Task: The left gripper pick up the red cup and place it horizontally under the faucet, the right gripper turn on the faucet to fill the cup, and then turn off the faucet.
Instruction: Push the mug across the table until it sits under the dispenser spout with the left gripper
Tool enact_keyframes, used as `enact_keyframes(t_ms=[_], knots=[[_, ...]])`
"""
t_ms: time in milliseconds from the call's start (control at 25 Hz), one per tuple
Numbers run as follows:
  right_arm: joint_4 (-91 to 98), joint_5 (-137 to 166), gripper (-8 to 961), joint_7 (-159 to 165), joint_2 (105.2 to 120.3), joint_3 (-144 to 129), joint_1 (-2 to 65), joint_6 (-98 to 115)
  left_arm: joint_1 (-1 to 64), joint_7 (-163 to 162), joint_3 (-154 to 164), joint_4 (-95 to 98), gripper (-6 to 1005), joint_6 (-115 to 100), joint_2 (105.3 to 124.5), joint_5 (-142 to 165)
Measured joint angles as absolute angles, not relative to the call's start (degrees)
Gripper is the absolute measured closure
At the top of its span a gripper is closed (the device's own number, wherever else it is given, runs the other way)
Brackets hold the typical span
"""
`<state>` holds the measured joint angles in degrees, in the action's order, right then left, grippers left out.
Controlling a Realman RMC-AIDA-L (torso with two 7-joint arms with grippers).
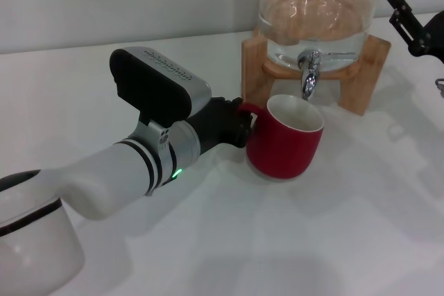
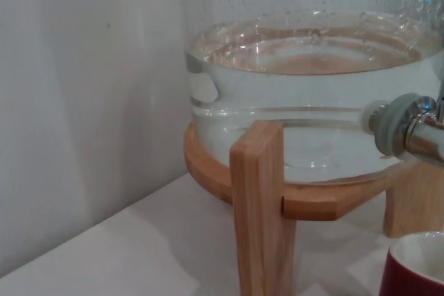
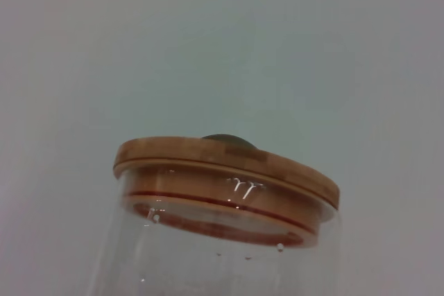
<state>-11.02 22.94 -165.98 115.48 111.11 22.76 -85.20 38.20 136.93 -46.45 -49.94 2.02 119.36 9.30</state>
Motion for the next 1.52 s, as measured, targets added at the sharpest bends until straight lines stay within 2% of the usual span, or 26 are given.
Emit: enact_keyframes(t_ms=[560,960,1520], knots=[[-11.08,22.94,339,-166.02,115.48,110.74,22.79,-85.20,38.63,136.90,-47.93,-49.01,857,1.17,119.51,9.32],[-11.08,22.94,339,-166.03,115.49,110.74,22.76,-85.32,38.47,136.66,-48.01,-48.94,754,1.02,119.45,9.32],[-11.07,22.88,340,-166.03,115.48,110.74,22.52,-85.44,37.70,136.23,-47.73,-49.79,723,0.40,119.44,9.31]])
